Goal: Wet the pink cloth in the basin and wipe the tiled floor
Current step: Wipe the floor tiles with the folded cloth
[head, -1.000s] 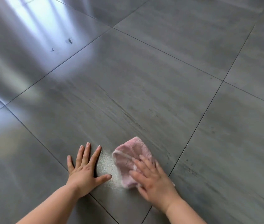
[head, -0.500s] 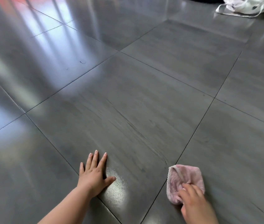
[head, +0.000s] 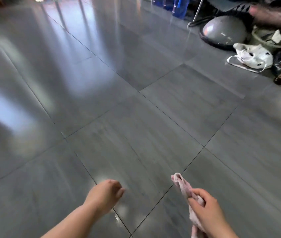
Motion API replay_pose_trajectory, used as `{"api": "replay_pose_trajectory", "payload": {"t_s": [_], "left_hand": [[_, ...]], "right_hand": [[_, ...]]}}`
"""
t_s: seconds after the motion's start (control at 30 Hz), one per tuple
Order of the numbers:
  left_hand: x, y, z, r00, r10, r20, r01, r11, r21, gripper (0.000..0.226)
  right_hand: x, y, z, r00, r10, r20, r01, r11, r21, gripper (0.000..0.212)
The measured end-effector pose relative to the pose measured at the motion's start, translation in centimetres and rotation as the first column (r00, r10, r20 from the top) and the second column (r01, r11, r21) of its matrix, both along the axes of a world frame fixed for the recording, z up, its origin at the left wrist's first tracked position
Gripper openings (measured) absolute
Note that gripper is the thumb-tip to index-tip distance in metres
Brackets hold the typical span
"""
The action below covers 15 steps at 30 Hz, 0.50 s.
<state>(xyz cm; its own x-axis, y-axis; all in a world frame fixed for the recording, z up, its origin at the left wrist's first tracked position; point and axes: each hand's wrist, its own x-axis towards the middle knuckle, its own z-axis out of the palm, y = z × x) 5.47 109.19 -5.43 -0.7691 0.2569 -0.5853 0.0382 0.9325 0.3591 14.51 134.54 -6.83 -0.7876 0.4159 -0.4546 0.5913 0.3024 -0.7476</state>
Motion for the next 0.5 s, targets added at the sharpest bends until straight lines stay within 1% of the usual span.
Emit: {"api": "replay_pose_trajectory", "payload": {"t_s": [0.03,0.07,0.13,0.23,0.3,0.37,0.43,0.5], "left_hand": [[-0.6,-1.5,3.6,0.998,0.061,-0.001,-0.061,0.998,-0.005,0.024],[-1.2,-3.0,7.3,0.990,0.141,-0.007,-0.141,0.990,0.010,0.030],[-2.3,-5.9,14.6,0.956,0.294,-0.011,-0.293,0.954,0.064,0.038],[-2.8,-9.8,25.0,0.925,0.380,-0.014,-0.378,0.923,0.074,0.038],[-3.2,-12.0,29.9,0.917,0.399,-0.021,-0.395,0.913,0.102,0.037],[-3.8,-14.2,32.7,0.921,0.389,-0.017,-0.384,0.915,0.125,0.035],[-5.3,-15.7,34.4,0.919,0.394,-0.029,-0.387,0.912,0.139,0.033],[-7.7,-17.2,34.9,0.909,0.416,-0.036,-0.407,0.902,0.143,0.033]], "right_hand": [[-0.9,-0.9,3.6,1.000,-0.007,0.008,0.007,1.000,-0.011,0.046],[-1.8,-1.9,7.2,1.000,-0.010,0.016,0.010,1.000,-0.019,0.039],[-3.2,-4.1,14.1,0.998,-0.012,0.060,0.013,1.000,-0.013,0.035],[-3.9,-8.3,23.9,0.996,0.026,0.084,-0.026,1.000,-0.005,0.040],[-4.2,-10.6,29.3,0.996,0.043,0.081,-0.042,0.999,-0.014,0.032],[-5.0,-12.2,31.8,0.995,0.059,0.074,-0.056,0.998,-0.040,0.027],[-6.8,-13.4,33.0,0.998,-0.005,0.059,0.005,1.000,-0.010,0.031],[-9.2,-14.2,33.0,0.998,-0.016,0.055,0.016,1.000,0.003,0.028]]}}
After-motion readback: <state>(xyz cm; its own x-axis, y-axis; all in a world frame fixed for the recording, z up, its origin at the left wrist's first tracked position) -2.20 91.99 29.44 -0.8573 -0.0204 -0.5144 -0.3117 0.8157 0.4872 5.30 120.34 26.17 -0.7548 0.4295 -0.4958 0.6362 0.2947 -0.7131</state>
